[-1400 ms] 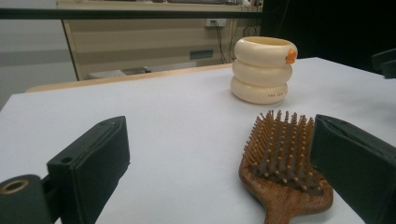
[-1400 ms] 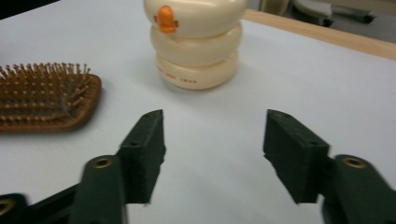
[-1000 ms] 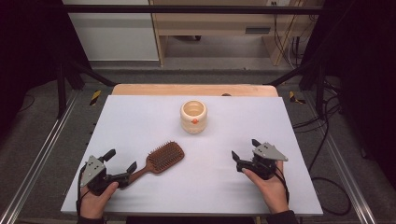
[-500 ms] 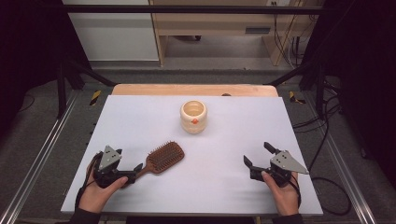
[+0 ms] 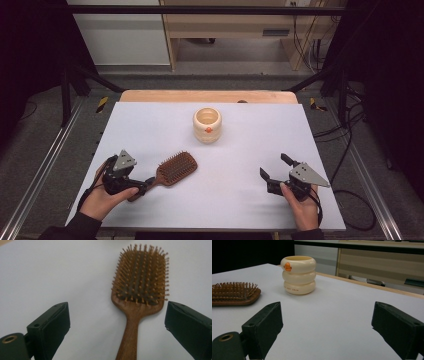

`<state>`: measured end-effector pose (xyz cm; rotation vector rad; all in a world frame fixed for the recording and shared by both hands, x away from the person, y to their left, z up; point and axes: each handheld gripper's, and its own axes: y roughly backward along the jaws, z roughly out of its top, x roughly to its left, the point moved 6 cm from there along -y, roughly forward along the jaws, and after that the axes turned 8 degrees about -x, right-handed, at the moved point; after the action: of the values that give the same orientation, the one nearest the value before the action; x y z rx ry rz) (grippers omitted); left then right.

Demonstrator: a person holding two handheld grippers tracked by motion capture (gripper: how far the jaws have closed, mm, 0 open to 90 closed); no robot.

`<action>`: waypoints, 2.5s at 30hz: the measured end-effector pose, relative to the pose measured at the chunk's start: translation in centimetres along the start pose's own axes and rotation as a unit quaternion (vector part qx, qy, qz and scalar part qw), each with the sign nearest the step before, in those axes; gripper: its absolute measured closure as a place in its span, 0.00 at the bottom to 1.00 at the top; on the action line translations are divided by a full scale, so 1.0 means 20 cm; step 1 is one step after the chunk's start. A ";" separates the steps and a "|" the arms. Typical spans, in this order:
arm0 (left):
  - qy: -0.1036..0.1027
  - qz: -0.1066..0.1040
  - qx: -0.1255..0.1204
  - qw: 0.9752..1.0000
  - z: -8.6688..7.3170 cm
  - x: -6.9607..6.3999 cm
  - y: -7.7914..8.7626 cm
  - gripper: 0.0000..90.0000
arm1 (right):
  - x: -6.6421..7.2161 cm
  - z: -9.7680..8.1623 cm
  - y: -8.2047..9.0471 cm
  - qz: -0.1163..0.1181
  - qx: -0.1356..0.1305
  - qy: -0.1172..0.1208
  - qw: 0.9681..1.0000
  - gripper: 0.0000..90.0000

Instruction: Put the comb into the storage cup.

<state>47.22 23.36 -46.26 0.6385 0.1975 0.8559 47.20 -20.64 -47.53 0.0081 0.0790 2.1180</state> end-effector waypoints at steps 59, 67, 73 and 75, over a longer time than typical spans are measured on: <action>-0.053 -0.101 0.229 0.967 -0.08 -0.07 -0.23 0.73 | 0.00 -0.04 -0.01 0.006 0.020 -0.007 1.000 0.12; -0.075 -0.083 0.241 0.964 -0.07 -0.10 -0.23 0.80 | 0.00 -0.04 0.00 0.006 0.018 -0.009 1.000 0.12; -0.083 -0.072 0.248 0.962 -0.07 -0.11 -0.24 0.81 | 0.00 -0.04 0.00 0.008 0.016 -0.012 1.000 0.12; -0.086 -0.071 0.245 0.963 -0.07 -0.11 -0.23 0.81 | 0.00 -0.04 0.00 0.009 0.016 -0.014 1.000 0.12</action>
<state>48.15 19.99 -50.38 1.1429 0.2979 0.6098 47.20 -20.66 -48.30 0.0575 0.0970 2.1330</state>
